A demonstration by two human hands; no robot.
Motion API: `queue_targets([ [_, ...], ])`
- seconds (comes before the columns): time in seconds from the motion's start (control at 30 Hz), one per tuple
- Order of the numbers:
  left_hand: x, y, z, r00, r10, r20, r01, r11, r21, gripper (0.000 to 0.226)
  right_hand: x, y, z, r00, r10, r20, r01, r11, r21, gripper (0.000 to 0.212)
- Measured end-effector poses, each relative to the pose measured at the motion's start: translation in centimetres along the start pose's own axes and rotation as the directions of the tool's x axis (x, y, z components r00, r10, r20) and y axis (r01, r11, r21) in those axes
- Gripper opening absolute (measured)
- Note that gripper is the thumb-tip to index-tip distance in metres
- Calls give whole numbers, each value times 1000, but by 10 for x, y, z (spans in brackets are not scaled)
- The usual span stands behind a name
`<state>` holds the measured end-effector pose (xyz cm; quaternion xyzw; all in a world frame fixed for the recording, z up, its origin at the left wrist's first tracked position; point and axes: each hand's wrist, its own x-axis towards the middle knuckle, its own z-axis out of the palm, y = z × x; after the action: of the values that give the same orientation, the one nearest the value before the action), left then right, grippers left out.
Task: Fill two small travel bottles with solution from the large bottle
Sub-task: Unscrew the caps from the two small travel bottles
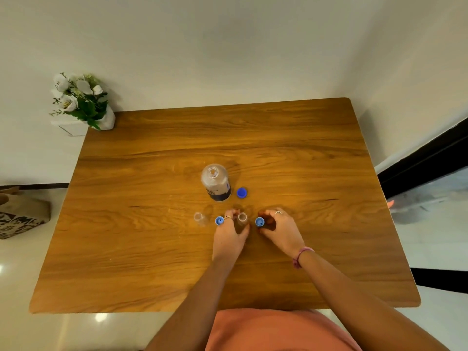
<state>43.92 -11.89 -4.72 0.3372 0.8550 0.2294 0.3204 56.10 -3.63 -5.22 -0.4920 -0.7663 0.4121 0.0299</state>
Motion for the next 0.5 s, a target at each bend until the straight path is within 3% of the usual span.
queue_targets([
  [0.33,-11,-4,-7,999,37,-20,-37,999,-13,60,6,4,-9,996,-1,90,-2,999,39,50],
  [0.5,-20,-5,-28,989,139,-40,-138,990,27,60,12,-10,-29,999,-44,24,41,995,89,45],
])
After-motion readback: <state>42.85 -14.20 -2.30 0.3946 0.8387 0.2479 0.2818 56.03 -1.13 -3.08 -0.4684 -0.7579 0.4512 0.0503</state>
